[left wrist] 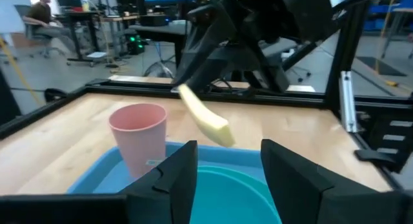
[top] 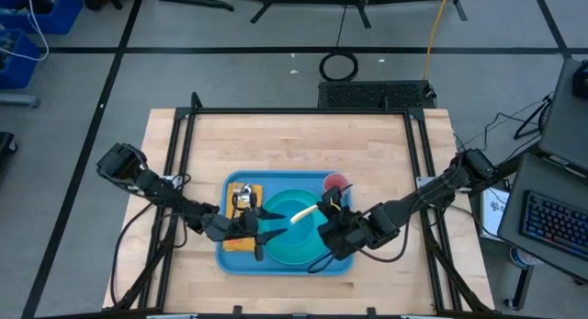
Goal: Set up tray
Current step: Put the knife on top of the yellow napkin beside the spoon
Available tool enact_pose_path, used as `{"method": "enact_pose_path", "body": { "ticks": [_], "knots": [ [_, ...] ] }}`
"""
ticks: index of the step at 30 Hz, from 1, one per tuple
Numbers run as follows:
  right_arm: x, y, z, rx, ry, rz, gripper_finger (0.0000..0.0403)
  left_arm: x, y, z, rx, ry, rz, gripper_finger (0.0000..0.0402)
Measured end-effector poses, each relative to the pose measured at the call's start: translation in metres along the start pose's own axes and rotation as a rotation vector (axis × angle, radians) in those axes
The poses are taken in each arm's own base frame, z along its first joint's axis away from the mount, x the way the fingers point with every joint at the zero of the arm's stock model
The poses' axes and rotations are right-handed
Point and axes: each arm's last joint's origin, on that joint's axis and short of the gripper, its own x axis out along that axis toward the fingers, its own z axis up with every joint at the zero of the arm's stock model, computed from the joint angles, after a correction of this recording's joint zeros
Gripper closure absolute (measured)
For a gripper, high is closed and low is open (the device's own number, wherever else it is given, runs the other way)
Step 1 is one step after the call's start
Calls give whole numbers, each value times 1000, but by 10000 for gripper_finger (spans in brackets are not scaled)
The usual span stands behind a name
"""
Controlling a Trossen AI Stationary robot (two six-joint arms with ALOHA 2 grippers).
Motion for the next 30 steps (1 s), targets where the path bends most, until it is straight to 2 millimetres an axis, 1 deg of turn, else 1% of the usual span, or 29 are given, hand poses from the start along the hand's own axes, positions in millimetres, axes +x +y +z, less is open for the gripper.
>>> {"method": "enact_pose_path", "body": {
  "ticks": [7,23,30],
  "knots": [
    [0,-4,6,-13,-40,-45,380,2,2,1,-57,-3,-18,242],
    [3,-7,7,-7,-47,-52,380,2,2,4,-98,-33,-29,243],
    [5,-9,9,12,-75,-31,380,4,5,5,-133,-37,-26,243]
  ]
}}
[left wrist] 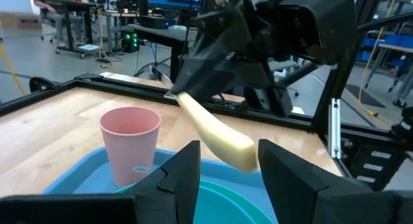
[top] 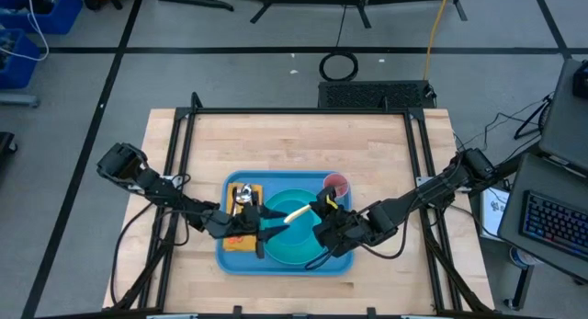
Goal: Set up tray
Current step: Put the knife on top of the yellow napkin beside the spoon
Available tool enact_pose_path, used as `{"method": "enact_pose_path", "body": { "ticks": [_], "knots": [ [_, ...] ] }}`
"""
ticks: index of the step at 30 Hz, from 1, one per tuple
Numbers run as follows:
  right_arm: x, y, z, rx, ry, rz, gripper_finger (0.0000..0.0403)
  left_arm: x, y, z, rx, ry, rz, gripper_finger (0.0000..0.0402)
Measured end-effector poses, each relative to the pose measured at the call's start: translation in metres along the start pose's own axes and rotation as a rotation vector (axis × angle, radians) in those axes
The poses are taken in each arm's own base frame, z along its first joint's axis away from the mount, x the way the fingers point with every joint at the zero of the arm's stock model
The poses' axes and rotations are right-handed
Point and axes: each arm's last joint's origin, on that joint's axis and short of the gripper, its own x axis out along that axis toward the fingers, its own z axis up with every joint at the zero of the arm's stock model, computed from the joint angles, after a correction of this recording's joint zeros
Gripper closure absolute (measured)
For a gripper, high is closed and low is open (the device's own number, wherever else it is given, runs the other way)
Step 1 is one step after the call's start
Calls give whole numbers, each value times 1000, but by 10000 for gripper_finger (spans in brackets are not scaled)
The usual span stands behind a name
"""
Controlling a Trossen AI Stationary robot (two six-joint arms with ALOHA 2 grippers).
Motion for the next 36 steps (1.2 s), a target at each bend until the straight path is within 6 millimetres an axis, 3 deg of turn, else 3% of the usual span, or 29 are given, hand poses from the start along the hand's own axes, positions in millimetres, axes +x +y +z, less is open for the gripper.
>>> {"method": "enact_pose_path", "body": {
  "ticks": [14,24,36],
  "knots": [
    [0,-1,2,2,-24,5,380,3,4,1,-48,5,-17,246],
    [-1,-1,1,-7,-17,6,384,2,6,-2,-35,17,30,348],
    [-1,-1,6,45,-63,18,394,4,6,-1,11,14,11,356]
  ]
}}
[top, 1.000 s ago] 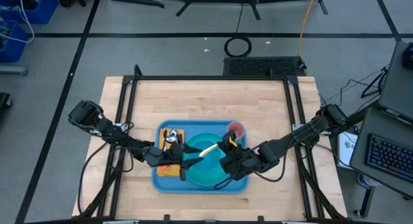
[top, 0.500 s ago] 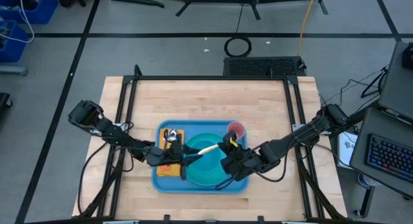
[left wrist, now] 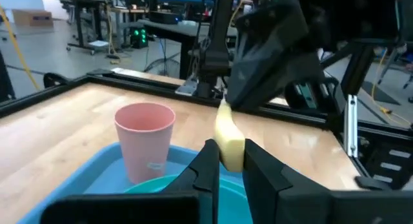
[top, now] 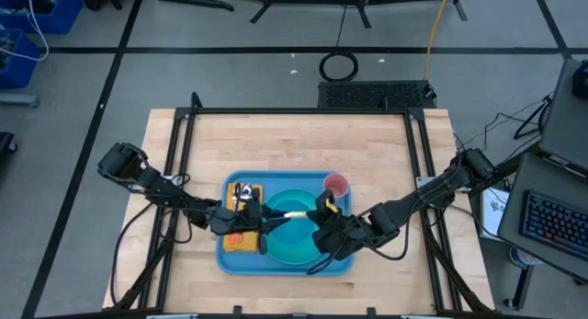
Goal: Set up tray
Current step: Put the knife on top of the yellow napkin beside the spoon
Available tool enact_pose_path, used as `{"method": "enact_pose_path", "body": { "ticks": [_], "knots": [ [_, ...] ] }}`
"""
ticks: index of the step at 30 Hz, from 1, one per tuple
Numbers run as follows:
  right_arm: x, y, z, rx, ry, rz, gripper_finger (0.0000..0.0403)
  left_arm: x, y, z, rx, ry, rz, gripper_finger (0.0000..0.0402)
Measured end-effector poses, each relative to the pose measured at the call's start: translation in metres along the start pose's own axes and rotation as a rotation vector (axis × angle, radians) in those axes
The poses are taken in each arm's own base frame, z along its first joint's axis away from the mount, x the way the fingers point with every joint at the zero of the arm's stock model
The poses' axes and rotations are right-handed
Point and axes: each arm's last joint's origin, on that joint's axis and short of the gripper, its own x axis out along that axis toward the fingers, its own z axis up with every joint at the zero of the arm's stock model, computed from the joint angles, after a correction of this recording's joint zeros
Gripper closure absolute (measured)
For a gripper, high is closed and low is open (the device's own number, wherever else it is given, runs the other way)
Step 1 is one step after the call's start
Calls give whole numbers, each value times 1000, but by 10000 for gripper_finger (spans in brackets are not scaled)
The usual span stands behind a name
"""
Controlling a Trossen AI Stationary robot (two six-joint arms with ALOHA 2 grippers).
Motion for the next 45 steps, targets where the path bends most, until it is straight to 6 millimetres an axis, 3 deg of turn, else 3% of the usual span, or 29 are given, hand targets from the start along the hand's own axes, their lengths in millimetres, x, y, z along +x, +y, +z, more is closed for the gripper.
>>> {"method": "enact_pose_path", "body": {
  "ticks": [13,20,26,32,45],
  "knots": [
    [1,-2,1,-10,-4,-22,401,-1,-4,1,12,-3,-40,356],
    [-2,-9,5,50,40,-222,400,-7,-8,0,49,-25,65,356],
    [-4,-9,6,80,48,-267,399,-14,-17,0,106,-38,64,356],
    [-5,-10,5,96,74,-314,402,-31,-34,-3,221,-47,155,356],
    [-5,-11,4,151,89,-359,402,-87,-68,-15,520,2,446,356]
  ]
}}
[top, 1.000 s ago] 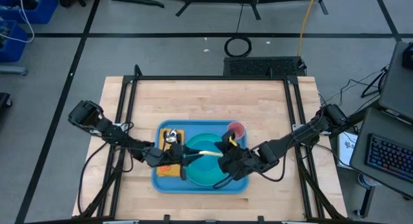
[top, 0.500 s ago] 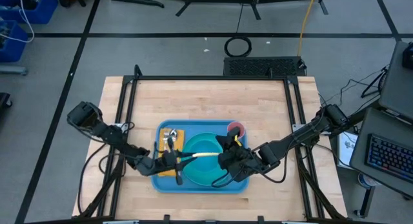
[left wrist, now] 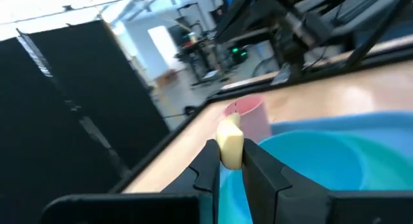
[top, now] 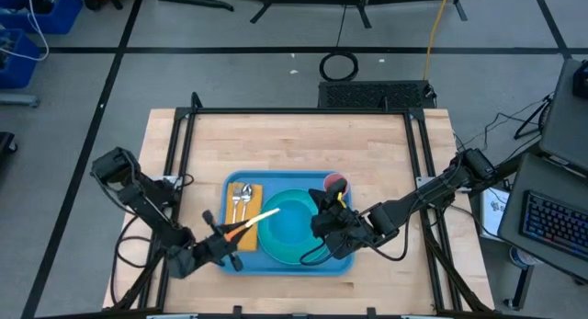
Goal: Set up tray
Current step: Put the knife on top of the yellow napkin beside the spoon
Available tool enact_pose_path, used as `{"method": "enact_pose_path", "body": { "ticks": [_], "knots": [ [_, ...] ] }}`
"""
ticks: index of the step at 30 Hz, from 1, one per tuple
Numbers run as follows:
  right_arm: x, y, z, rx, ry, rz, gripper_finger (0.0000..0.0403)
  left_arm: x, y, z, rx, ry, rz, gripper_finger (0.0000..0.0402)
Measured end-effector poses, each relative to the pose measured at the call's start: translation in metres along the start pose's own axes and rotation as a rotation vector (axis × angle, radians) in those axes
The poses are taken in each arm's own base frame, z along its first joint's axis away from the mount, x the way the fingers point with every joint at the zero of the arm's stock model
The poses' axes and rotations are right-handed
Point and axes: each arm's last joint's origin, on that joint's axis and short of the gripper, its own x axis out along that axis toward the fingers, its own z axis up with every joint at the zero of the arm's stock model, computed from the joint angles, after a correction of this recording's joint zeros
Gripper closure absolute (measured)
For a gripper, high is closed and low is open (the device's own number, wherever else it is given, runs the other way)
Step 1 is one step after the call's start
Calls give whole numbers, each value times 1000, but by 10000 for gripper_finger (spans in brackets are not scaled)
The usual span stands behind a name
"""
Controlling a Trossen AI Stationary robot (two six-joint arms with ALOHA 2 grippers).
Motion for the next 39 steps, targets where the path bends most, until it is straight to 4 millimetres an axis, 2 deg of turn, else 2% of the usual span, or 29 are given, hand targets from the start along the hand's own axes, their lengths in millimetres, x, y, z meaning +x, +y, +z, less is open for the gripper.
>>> {"method": "enact_pose_path", "body": {
  "ticks": [6,13,16,20,27,31,36,39],
  "knots": [
    [-2,1,0,20,-4,2,402,-14,-1,-7,104,25,73,356],
    [-2,1,0,49,-4,6,403,-13,-2,-13,205,30,74,356],
    [-2,1,0,52,-4,6,403,-11,-2,-12,310,37,79,356],
    [-2,1,0,66,-4,7,403,-6,-3,-4,454,53,91,356],
    [-2,1,0,78,-5,10,403,-4,-5,10,585,62,91,356],
    [-1,5,-4,68,-1,11,403,-3,-5,10,513,60,94,356],
    [3,13,-13,48,23,0,403,-2,-4,11,119,42,108,356],
    [6,14,-18,34,59,-69,403,-3,-5,3,-4,34,106,356]
  ]
}}
